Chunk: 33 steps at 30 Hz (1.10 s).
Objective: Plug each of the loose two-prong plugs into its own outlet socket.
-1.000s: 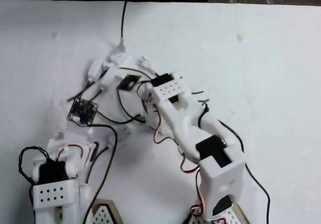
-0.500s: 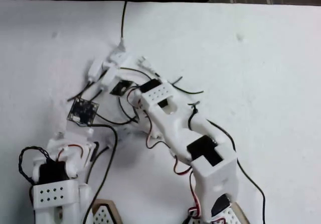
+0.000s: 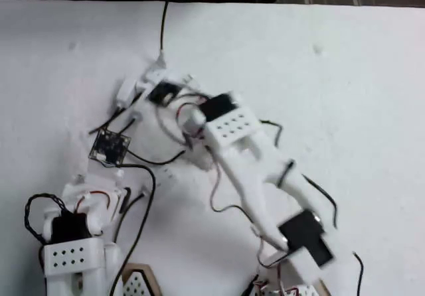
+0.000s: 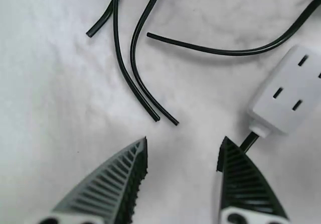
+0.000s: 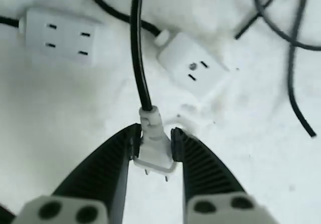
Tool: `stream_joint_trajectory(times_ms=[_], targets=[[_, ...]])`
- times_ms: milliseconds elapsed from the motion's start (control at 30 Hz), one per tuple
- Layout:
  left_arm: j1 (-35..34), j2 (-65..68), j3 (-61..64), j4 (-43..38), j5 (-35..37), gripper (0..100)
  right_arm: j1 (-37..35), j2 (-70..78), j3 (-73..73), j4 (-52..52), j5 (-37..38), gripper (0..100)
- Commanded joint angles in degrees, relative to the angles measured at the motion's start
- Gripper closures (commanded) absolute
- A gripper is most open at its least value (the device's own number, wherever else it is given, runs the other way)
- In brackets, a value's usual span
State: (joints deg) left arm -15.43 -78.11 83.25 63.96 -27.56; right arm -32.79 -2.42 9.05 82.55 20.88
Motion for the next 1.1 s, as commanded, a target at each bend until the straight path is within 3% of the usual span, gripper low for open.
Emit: stream_joint_trajectory(times_ms=[0, 167, 300, 500, 733, 1067], targets=[[-0.6, -0.7, -0.2, 0.3, 0.2, 77, 3.1, -4.9, -0.7, 0.5, -11.8, 98.1], [-0.6, -0.7, -0.2, 0.3, 0.2, 77, 3.9, -2.5, 4.7, -3.1, -28.0, 98.1], [-0.6, -0.7, -0.2, 0.3, 0.2, 77, 4.0, -0.7, 11.8, -12.4, -34.5, 98.1], [-0.6, -0.7, -0.2, 0.3, 0.2, 77, 3.8, 0.8, 14.6, -18.2, -34.7, 97.3], [-0.6, -0.7, -0.2, 0.3, 0.2, 77, 3.6, 0.5, 13.5, -12.4, -34.0, 82.8], [-0.6, -0.7, -0.2, 0.3, 0.2, 77, 5.3, 0.9, 9.1, -6.5, -23.4, 83.0]])
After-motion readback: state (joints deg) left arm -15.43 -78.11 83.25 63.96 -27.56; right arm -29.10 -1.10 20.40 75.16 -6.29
